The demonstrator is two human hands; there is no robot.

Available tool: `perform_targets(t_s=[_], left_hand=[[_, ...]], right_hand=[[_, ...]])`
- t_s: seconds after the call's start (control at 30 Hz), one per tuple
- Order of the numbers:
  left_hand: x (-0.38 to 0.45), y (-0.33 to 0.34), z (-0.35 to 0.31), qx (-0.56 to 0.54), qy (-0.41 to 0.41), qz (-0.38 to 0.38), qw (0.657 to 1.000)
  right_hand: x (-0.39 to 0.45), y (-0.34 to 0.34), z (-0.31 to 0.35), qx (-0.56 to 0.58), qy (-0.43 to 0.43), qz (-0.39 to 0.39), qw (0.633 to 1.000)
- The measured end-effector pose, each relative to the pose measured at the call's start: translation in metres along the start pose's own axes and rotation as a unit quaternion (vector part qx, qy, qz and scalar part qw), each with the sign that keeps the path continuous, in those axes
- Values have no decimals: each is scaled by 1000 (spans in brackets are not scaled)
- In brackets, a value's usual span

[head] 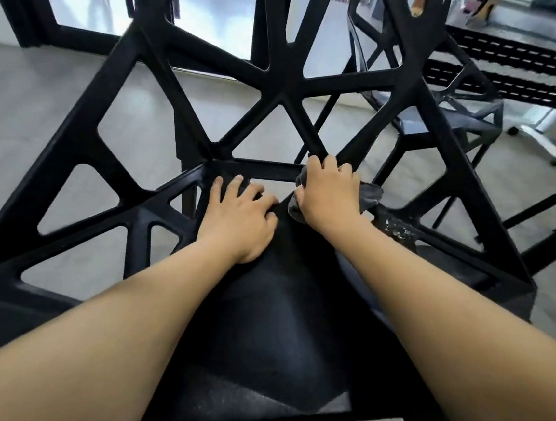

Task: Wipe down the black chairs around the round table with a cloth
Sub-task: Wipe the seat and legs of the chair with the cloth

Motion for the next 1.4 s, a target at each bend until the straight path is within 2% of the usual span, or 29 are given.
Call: perform_targets(t_s=[0.13, 0.23, 0.3, 0.37, 0.4, 0.43, 0.53, 0.57, 0.67, 0.8, 0.9, 1.0, 1.1, 1.17, 1.27, 1.33, 1.4], left_hand=[[1, 0, -1, -3, 0, 1, 1000], [0, -1, -1, -1, -2, 7, 1000], [-1, -2, -2, 0, -1, 10, 1000], [-1, -2, -3, 0, 1, 10, 1000], [-1, -1, -2, 0, 2, 9, 1000], [0, 0, -2, 1, 3, 6, 1000], [1, 0, -2, 0, 6, -2, 1000], [2, 0, -1, -1, 6, -2, 1000], [2, 0, -1, -1, 9, 3, 1000], [1, 0, -1, 0, 13, 4, 1000], [3, 3, 1, 4, 14, -2, 1000], [5, 4, 0, 4, 10, -7, 1000], [6, 6, 0, 4, 3, -1, 1000], [6, 5, 0, 3, -4, 2, 1000], [6, 3, -2, -2, -5, 8, 1000], [3, 3, -7, -4, -2, 9, 1000], [1, 2, -10, -3, 5, 12, 1000]], right_hand=[[-46, -25, -11, -4, -29, 8, 1000], [-52, -39, -19, 1, -52, 56, 997], [-40, -52, -26, 22, -49, 25, 998], [-25, -64, -38, 34, -14, -73, 997], [-19, -66, -46, 43, 11, -92, 995], [-13, -63, -56, 54, 42, -64, 996], [-8, -38, -76, -5, 97, 141, 985], [-8, -32, -78, -26, 96, 155, 983], [1, -24, -74, -28, 98, 118, 988], [32, 3, -68, 49, 222, 99, 969], [45, 18, -62, 53, 257, 55, 963], [47, 18, -61, 45, 240, 52, 968], [37, 2, -63, 5, 179, 81, 980], [18, -14, -68, -65, 108, 70, 990], [-24, -27, -77, -170, -57, -19, 984], [-38, -29, -85, -188, -81, -42, 978], [-38, -28, -90, -153, -67, -35, 985]])
Point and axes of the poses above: each hand's wrist, its own x-axis towards the middle knuckle, its own y-axis out of the palm, z = x × y, the point moved 3 cm from there along x, towards the middle knuckle, and after that the axes turned 10 degrees about -z, right-handed, at the moved point
